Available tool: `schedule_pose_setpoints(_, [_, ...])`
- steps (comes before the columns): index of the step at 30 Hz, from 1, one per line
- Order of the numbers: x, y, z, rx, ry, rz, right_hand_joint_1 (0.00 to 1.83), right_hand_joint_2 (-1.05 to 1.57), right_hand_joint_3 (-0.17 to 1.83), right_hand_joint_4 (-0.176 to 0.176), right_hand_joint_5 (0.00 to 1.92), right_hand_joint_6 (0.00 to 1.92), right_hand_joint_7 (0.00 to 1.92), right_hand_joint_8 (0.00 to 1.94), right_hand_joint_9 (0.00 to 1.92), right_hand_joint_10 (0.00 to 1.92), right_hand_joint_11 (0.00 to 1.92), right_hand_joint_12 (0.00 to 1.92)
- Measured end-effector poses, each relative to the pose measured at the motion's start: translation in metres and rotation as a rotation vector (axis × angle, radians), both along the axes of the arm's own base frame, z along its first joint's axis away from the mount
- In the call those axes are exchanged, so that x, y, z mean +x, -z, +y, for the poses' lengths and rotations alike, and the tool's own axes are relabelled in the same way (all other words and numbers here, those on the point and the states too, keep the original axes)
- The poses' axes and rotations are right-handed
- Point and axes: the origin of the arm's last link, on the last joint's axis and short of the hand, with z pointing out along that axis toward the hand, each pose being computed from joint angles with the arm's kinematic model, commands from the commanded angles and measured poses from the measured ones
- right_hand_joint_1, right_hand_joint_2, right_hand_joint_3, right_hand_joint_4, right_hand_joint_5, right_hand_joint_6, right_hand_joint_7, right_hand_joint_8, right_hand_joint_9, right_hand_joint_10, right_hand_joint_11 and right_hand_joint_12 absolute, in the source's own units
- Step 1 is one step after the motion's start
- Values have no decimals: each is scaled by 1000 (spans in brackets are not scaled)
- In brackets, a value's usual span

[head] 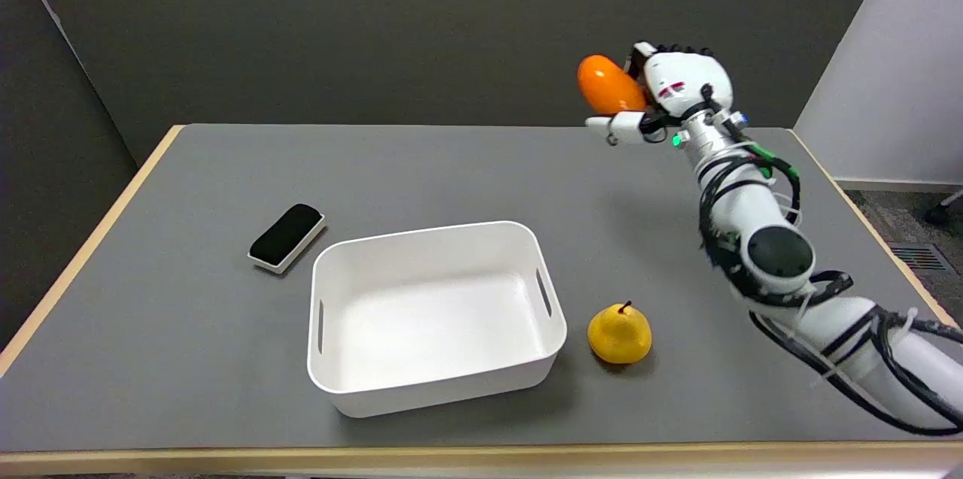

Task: Place mango into white box.

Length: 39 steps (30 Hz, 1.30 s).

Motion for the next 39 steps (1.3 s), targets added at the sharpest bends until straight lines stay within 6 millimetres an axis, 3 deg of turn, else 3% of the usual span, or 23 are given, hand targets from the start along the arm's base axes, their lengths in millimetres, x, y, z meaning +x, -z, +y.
schedule_pose_setpoints(16, [-17, 100, 31, 332, -10, -163, 841, 1136, 403, 132, 618, 1605, 847, 1714, 848, 1330, 768, 1919])
schedule_pose_setpoints(24, [-28, 137, 42, 486, 55, -227, 842, 1122, 410, 151, 632, 1586, 841, 1703, 847, 1313, 733, 1921])
schedule_pose_setpoints(28, [-32, 153, 46, 563, 88, -253, 843, 1133, 408, 131, 620, 1606, 743, 1780, 843, 1266, 770, 1919])
schedule_pose_setpoints(30, [-33, 160, 48, 597, 104, -270, 847, 1118, 411, 149, 635, 1580, 763, 1794, 856, 1302, 725, 1921])
schedule_pose_setpoints(34, [-35, 171, 50, 668, 143, -317, 883, 1121, 377, 110, 659, 1539, 691, 1786, 825, 1340, 481, 1921])
schedule_pose_setpoints(39, [-37, 177, 53, 744, 191, -395, 895, 1129, 380, 71, 647, 1558, 669, 1795, 809, 1379, 370, 1921])
